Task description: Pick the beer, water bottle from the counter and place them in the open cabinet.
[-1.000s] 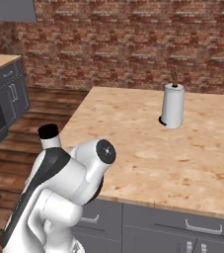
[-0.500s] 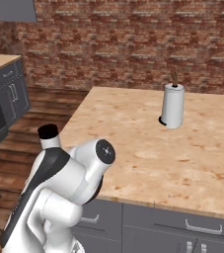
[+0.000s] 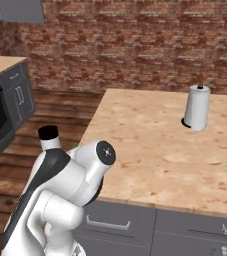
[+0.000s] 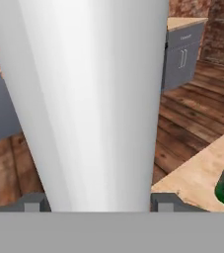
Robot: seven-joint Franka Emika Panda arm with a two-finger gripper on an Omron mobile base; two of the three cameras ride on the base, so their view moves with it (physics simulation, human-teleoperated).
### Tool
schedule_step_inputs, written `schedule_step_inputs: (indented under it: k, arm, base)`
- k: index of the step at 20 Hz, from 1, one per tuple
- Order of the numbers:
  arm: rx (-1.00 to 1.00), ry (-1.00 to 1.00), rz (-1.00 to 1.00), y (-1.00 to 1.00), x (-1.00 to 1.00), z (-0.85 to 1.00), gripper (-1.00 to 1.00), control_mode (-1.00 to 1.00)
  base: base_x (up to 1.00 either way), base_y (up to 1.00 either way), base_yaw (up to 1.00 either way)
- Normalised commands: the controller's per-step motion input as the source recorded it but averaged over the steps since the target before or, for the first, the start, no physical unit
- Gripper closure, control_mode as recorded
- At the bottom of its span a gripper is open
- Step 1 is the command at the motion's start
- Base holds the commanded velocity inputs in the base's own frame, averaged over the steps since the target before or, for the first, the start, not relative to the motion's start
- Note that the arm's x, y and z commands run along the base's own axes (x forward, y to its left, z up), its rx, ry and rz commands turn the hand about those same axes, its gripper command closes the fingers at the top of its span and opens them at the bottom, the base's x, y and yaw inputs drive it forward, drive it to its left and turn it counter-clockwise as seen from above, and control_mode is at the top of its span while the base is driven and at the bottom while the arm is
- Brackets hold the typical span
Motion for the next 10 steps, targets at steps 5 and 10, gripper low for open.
schedule_step_inputs:
  k: [5,10]
  arm:
    - [0.00,0.00,0.00,0.00,0.00,0.00,1.00,1.00]
    - [0.00,0.00,0.00,0.00,0.00,0.00,1.00,1.00]
  base:
    - [-0.01,0.91,-0.06]
    - [0.00,0.85,-0.07]
